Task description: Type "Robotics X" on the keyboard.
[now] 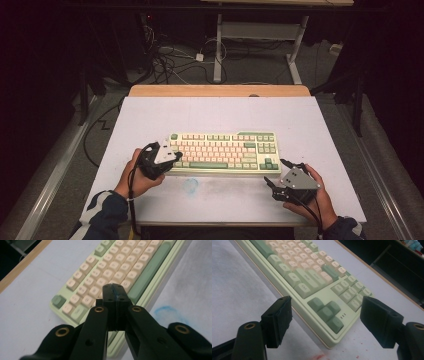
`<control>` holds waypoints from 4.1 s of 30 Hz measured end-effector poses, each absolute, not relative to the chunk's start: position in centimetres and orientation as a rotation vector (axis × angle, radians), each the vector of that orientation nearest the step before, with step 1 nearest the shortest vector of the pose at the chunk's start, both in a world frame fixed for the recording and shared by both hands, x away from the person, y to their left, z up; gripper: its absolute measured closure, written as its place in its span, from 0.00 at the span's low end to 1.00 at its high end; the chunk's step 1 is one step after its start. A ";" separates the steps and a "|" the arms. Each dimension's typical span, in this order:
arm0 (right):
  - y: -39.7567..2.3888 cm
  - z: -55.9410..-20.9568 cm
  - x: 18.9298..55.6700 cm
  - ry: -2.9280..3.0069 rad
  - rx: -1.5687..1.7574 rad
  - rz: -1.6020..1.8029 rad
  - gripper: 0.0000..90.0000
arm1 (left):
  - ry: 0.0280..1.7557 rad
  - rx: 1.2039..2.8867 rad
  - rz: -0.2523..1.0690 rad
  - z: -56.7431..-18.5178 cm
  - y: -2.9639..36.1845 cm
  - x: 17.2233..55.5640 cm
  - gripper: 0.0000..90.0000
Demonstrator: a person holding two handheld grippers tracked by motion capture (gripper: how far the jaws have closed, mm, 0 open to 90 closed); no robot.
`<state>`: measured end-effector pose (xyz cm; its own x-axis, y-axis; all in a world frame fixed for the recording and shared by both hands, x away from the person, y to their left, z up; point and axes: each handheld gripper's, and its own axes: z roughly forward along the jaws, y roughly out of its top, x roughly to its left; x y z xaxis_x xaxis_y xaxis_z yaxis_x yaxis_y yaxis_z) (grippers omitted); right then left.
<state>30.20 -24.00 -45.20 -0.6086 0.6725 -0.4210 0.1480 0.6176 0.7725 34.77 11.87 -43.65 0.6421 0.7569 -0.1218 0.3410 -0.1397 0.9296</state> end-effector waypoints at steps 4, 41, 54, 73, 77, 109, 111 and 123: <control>-24.0 -45.4 30.3 2.124 0.629 0.911 0.30 | 0.875 1.771 0.441 -43.9 10.1 35.7 0.97; -23.9 -45.7 30.4 2.151 0.608 0.874 0.30 | 0.830 1.760 0.519 -45.0 9.6 36.2 0.72; -24.3 -45.5 30.6 2.137 0.655 0.887 0.30 | 0.842 1.661 0.640 -45.1 12.1 35.0 0.26; -24.0 -45.5 30.9 2.138 0.672 0.905 0.30 | 0.936 1.653 0.695 -47.5 16.3 32.8 0.24; -23.8 -45.4 31.1 2.145 0.689 0.927 0.30 | 0.964 1.653 0.694 -48.0 16.8 32.4 0.24; -22.3 -45.4 31.3 2.170 0.652 0.947 0.30 | 1.083 1.647 0.496 -46.8 17.3 33.5 0.97; -22.3 -45.5 31.3 2.172 0.653 0.942 0.30 | 1.078 1.640 0.472 -46.3 16.9 33.8 0.97; -22.2 -45.9 31.2 2.190 0.649 0.925 0.30 | 1.029 1.673 0.424 -45.4 12.9 36.5 0.97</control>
<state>31.19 -22.23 -45.88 -0.6557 0.6519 -0.3809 0.1812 0.6255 0.7589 36.54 12.86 -45.36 0.5626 0.7988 -0.2132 0.4166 -0.0511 0.9077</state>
